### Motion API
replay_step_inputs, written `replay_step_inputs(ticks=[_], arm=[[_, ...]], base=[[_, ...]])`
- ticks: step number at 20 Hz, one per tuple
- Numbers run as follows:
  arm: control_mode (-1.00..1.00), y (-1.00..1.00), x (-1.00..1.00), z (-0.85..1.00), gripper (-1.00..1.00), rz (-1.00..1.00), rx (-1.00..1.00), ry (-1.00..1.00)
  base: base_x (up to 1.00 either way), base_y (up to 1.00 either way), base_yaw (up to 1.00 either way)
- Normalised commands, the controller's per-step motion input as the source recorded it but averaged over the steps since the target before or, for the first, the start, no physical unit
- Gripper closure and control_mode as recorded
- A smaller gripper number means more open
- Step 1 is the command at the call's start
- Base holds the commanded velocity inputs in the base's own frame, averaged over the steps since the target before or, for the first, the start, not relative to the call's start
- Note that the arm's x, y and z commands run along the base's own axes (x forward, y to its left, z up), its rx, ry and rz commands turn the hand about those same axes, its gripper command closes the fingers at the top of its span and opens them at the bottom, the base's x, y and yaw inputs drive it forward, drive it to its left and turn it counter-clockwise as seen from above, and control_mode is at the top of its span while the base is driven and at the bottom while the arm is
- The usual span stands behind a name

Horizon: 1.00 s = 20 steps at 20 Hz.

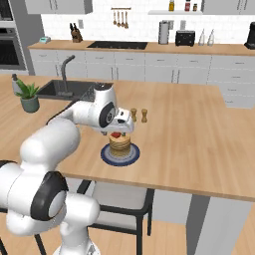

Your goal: Take the strawberry from the fridge and place it on top of the pancake, located on the dining counter.

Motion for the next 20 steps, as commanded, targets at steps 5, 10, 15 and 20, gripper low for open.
replay_step_inputs(ticks=[5, 10, 15, 20], arm=[[-1.0, 0.22, -1.0, 0.53, -1.0, -0.01, 0.0, -0.15], [-1.0, 0.64, -1.0, 0.1, -1.0, 0.0, 0.0, -0.12], [-1.0, 0.95, -1.0, -0.07, -1.0, 0.0, -0.02, -0.11], [-1.0, 0.71, -0.71, -0.41, -1.0, 0.0, -0.01, -0.02]], base=[[0.0, 0.0, 0.0], [0.0, 0.0, 0.0], [0.0, 0.0, 0.0], [0.0, 0.0, 0.0]])
